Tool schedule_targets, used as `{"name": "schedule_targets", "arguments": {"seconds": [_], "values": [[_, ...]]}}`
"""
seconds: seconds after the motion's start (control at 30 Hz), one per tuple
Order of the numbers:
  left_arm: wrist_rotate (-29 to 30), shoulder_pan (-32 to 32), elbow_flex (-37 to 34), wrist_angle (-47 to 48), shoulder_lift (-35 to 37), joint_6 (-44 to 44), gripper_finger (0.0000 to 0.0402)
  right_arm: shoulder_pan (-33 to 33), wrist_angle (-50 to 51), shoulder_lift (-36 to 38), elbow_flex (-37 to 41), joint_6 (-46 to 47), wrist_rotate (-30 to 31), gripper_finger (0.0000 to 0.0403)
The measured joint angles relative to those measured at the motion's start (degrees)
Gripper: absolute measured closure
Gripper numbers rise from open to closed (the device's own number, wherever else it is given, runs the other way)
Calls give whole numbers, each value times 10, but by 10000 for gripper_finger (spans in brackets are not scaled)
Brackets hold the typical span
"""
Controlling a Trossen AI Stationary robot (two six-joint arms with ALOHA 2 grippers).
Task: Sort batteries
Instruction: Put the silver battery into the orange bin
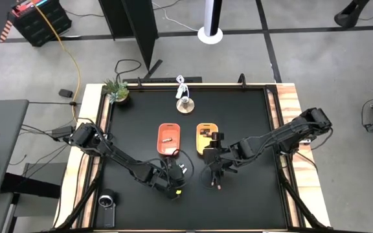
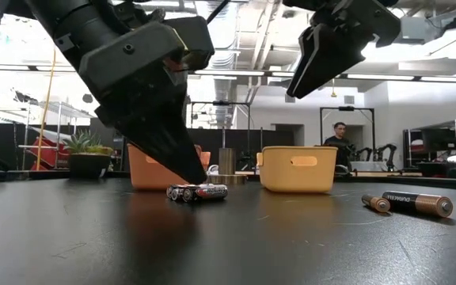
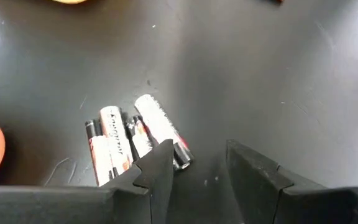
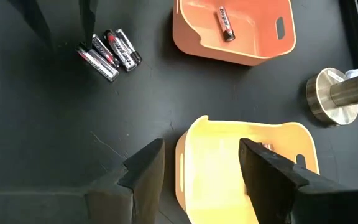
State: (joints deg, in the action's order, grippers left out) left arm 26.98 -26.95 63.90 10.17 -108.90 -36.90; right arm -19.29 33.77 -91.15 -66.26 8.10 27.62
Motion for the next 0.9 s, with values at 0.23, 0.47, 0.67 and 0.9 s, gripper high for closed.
{"name": "schedule_targets", "arguments": {"seconds": [0.23, 0.47, 0.67, 0.9], "values": [[-5, 8, 0, 6, 0, -10, 260, -2, 0, 0, 0, 0, 0, 182], [-16, 11, 0, 2, 0, -11, 260, -3, 0, 0, 0, 3, 0, 182], [-25, 11, 0, 4, 0, -9, 260, -3, 1, 0, 0, 5, 0, 182], [-25, 14, 0, 7, -1, 1, 260, -3, 0, 0, 0, 5, 0, 182]]}}
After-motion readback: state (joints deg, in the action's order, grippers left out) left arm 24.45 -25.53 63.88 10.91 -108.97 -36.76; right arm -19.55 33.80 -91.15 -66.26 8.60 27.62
